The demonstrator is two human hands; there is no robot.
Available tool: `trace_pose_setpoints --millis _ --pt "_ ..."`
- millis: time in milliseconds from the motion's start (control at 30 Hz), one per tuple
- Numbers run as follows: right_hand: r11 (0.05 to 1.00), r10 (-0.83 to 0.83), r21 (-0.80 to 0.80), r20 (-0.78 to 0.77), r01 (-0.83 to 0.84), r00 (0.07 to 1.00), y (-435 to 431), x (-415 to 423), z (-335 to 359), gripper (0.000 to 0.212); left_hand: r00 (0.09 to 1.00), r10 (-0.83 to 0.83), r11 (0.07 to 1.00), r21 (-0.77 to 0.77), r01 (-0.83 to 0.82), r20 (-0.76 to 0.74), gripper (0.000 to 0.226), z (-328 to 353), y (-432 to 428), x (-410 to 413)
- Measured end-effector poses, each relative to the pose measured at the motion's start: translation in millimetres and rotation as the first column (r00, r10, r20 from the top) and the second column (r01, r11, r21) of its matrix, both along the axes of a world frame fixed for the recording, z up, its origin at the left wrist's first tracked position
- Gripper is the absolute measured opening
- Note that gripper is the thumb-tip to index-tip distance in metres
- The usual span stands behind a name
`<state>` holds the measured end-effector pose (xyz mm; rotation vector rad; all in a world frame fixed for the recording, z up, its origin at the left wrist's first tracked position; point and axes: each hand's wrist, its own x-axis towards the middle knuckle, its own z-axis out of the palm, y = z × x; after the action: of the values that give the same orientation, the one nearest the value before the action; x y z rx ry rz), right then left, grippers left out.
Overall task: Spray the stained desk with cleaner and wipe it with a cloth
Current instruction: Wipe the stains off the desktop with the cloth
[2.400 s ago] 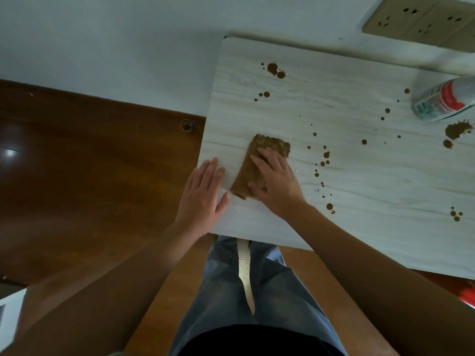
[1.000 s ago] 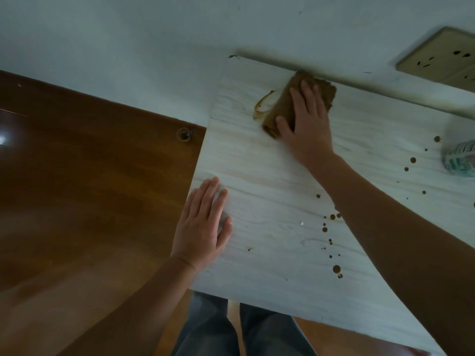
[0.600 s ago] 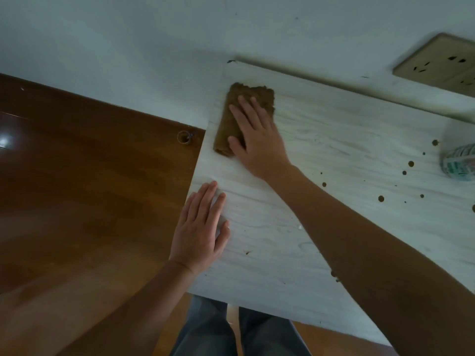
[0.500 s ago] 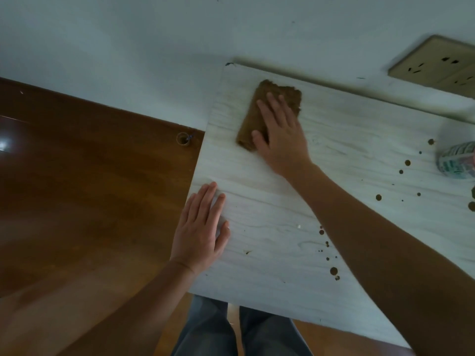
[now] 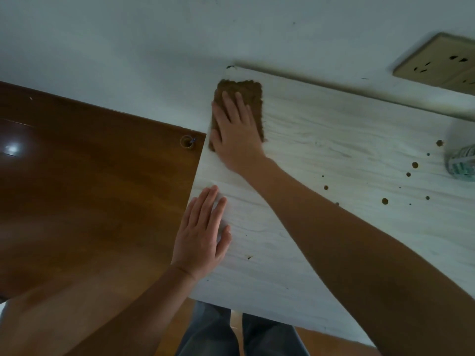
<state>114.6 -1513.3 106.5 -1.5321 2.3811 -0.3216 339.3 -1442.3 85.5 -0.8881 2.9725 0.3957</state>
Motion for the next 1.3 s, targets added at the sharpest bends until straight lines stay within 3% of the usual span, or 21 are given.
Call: trace_pose_setpoints --millis 133,300,500,667,800,1100,1167,1300 --pt "0.999 0.04 -0.027 0.017 -0.04 0.999 11.3 -20.2 -1.8 0.058 1.0 0.002 1.0 -0.002 -0.002 -0.009 0.061 0.0 0.3 -1.2" --pt "0.987 -0.163 -0.018 -0.023 0.163 0.986 55.5 -84.8 -1.1 0.06 1.0 0.007 1.0 -0.001 -0.007 -0.019 0.061 0.6 0.1 -0.5" --pt "0.97 -0.241 0.001 -0.018 0.241 0.97 45.5 -84.4 1.1 0.059 0.999 0.004 1.0 -0.009 -0.004 -0.052 0.059 0.2 -0.5 -0.8" --pt "0.999 -0.026 -0.03 -0.036 0.025 0.999 -3.8 -36.1 -0.8 0.056 0.999 0.004 1.0 -0.011 -0.005 -0.037 0.059 1.8 -0.2 -0.3" --pt "0.997 0.022 -0.078 0.003 -0.022 1.0 9.1 -42.5 -2.4 0.057 0.999 0.004 1.0 -0.009 -0.004 -0.039 0.058 3.7 -0.3 -0.8" --pt "0.976 -0.214 -0.043 -0.026 0.213 0.976 49.0 -76.3 -6.8 0.061 0.998 0.014 1.0 -0.007 -0.014 -0.057 0.059 2.1 -0.2 -0.8" --pt "0.984 -0.175 -0.046 -0.035 0.173 0.984 31.3 -62.3 -5.1 0.06 0.998 0.013 1.0 -0.01 -0.013 -0.062 0.059 2.2 -0.1 -0.7" --pt "0.994 0.105 -0.016 -0.117 -0.108 0.988 1.1 -23.1 -2.9 0.06 0.999 0.008 1.0 -0.02 -0.009 -0.052 0.059 2.1 0.7 -0.7"
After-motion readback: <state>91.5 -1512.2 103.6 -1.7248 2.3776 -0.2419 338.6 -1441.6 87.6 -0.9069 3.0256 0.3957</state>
